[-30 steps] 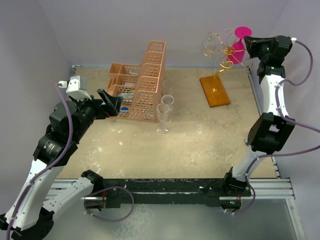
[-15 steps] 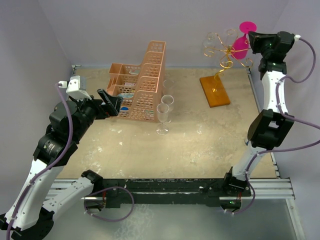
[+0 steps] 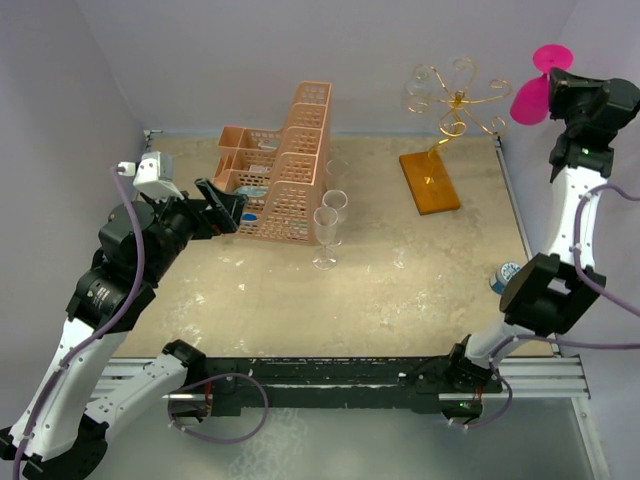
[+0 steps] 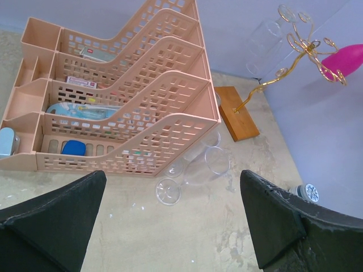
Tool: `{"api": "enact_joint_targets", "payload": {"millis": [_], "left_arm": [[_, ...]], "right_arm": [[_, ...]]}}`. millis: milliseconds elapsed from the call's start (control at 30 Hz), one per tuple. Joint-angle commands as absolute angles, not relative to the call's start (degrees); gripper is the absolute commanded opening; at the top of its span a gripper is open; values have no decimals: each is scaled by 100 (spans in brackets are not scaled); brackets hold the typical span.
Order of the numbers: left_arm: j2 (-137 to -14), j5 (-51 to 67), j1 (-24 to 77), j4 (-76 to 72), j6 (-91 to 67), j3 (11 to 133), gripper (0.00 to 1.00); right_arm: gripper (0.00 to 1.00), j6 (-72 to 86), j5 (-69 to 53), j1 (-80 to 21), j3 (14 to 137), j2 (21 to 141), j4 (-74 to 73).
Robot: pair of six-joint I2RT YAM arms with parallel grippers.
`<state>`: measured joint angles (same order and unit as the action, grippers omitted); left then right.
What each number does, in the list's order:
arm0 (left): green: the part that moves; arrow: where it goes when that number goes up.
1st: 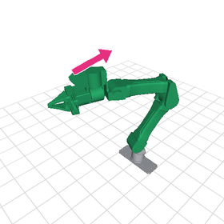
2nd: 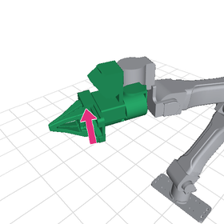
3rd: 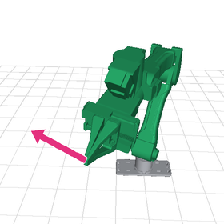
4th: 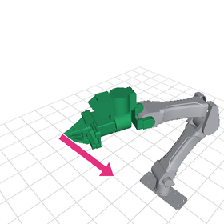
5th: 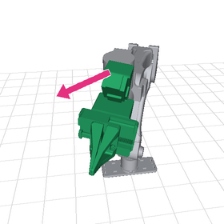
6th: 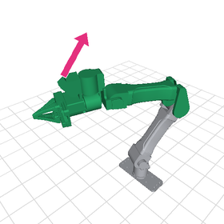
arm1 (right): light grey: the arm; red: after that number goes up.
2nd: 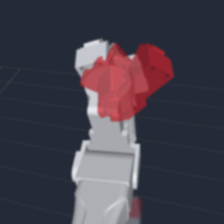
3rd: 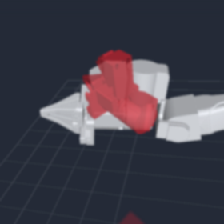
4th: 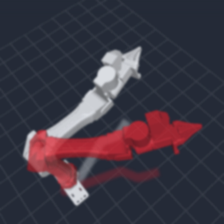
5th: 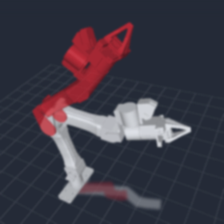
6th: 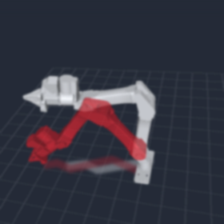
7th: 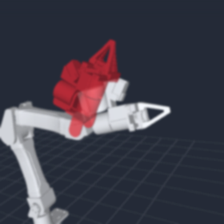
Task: Take the wine glass off the wine glass rack
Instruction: Pick up the wine glass from the wine rack.
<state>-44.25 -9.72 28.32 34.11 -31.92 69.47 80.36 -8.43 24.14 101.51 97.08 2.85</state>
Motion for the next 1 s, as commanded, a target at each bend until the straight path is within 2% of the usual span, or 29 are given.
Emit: {"api": "enact_joint_targets", "payload": {"millis": [0,267,400,533,800,967], "left_arm": [[-4450,-743,2866,3276,-3356,7042,99],[-4624,-275,2865,3255,-3630,7055,99],[-4803,121,2865,3121,-3876,7047,99],[-4988,559,2866,2935,-4157,6996,99],[-5259,1458,2865,2176,-4868,6771,99],[-5485,1966,3064,758,-5735,6206,96]], "right_arm": [[0,7633,-741,2494,9383,8716,657],[0,6390,-635,2609,8022,7069,141],[0,6162,-669,2610,7048,5798,-26],[0,5668,-697,2555,6690,5000,-529],[0,4484,-782,1984,6708,4396,-1380],[0,3841,-2265,1475,5922,4232,-741]]}}
